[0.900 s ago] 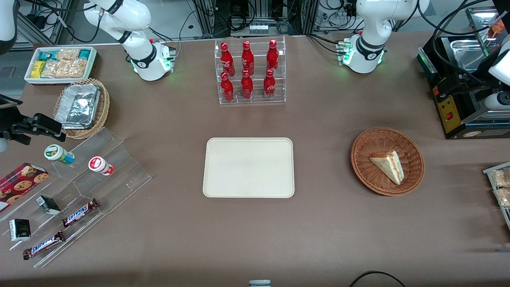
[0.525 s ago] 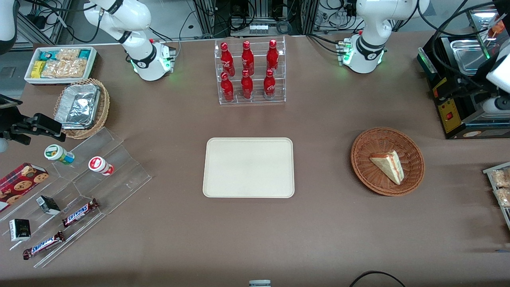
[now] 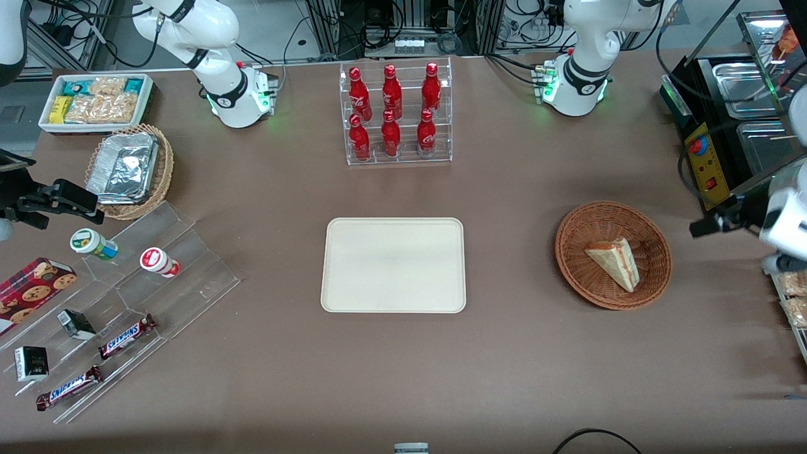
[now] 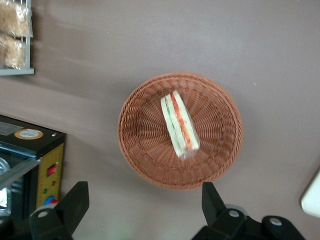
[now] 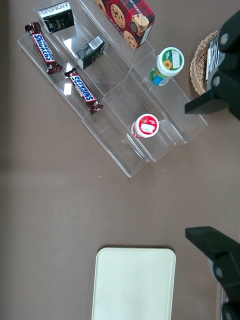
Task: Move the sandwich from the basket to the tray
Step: 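Move the left gripper over the sandwich in the wicker basket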
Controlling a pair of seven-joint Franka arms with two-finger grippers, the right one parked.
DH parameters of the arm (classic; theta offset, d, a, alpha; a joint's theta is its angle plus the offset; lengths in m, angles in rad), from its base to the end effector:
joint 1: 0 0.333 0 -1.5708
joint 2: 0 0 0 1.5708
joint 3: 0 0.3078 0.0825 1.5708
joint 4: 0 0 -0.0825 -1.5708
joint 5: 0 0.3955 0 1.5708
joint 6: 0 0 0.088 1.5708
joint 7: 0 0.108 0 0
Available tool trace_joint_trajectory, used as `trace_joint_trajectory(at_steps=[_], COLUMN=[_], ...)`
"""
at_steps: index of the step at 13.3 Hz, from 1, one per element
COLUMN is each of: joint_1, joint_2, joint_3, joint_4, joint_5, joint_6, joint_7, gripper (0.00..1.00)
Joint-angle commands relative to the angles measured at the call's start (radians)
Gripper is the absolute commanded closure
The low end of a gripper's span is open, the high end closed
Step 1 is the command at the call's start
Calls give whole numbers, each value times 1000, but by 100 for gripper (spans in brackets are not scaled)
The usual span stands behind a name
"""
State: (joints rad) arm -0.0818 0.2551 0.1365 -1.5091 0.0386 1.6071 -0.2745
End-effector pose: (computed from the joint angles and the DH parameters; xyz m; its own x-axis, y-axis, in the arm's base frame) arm 0.6304 0.0302 0.4961 0.9380 0.3217 -0.1289 0.3087 -0.9446 -0.1113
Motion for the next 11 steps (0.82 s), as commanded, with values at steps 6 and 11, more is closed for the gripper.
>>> trace_joint_trajectory(at_steps=[6,11], joint_1=[-27,-101], joint_2=[19,12], joint_3=[-6,-8], joint_4=[-278,-459], joint_5=[-28,-16], joint_6=[345,565], joint_7=[-526,-710], gripper=[0,0])
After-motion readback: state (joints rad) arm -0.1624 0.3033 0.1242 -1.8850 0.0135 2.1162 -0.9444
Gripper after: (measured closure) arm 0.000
